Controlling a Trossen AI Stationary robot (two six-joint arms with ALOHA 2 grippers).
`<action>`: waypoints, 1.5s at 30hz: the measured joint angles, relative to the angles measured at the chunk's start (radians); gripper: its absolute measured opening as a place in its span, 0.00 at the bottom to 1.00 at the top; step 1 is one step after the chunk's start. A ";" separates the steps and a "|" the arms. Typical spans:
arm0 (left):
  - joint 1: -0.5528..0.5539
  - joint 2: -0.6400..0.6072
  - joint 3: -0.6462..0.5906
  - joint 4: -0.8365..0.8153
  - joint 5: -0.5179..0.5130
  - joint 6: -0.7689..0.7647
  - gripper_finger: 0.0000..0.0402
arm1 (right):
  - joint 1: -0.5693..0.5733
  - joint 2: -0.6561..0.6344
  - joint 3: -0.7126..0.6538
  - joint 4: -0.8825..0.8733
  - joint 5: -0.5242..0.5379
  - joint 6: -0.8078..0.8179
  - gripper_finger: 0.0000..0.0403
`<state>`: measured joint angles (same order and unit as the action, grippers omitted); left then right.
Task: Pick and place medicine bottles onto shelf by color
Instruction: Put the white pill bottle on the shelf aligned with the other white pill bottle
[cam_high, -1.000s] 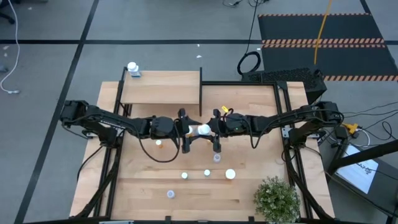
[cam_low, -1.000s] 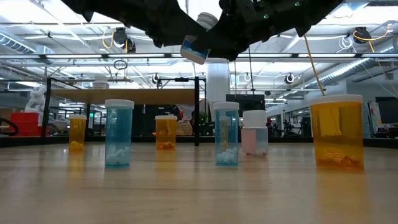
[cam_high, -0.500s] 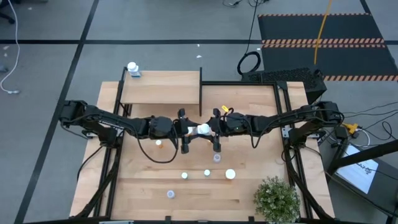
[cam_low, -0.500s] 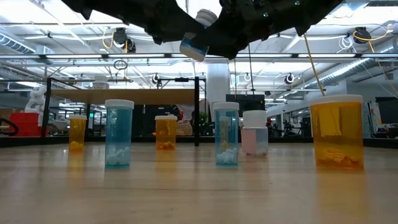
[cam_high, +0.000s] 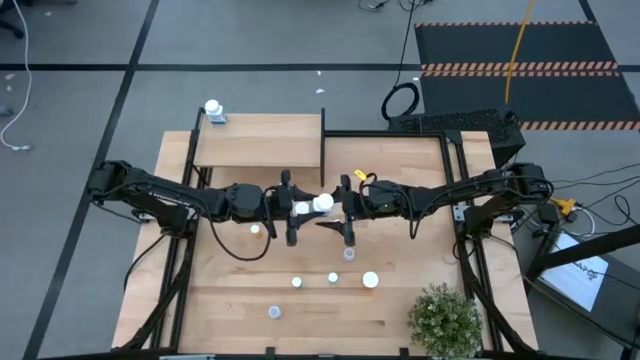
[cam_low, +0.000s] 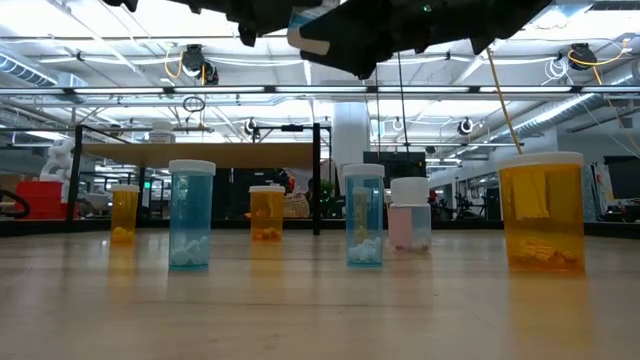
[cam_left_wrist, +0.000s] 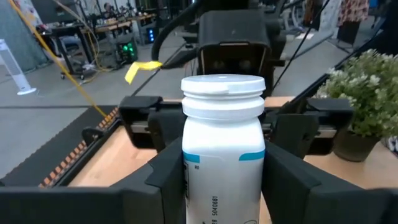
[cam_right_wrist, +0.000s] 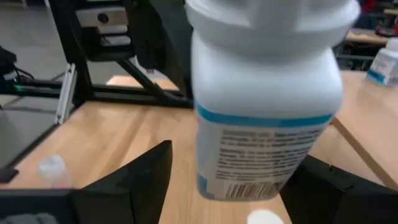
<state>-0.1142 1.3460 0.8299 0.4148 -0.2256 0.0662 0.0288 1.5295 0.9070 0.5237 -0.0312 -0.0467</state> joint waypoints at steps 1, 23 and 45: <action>-0.002 0.001 0.000 0.006 0.000 0.000 0.44 | 0.000 0.000 0.000 0.003 0.000 0.000 0.61; -0.019 0.001 0.000 -0.030 0.001 0.003 0.45 | 0.000 0.000 0.000 -0.034 -0.001 0.002 0.43; 0.003 0.001 0.000 -0.106 0.000 0.003 0.61 | -0.009 0.000 0.000 -0.139 0.003 0.040 0.42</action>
<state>-0.1116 1.3468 0.8295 0.3090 -0.2252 0.0696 0.0199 1.5299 0.9070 0.3844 -0.0280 -0.0068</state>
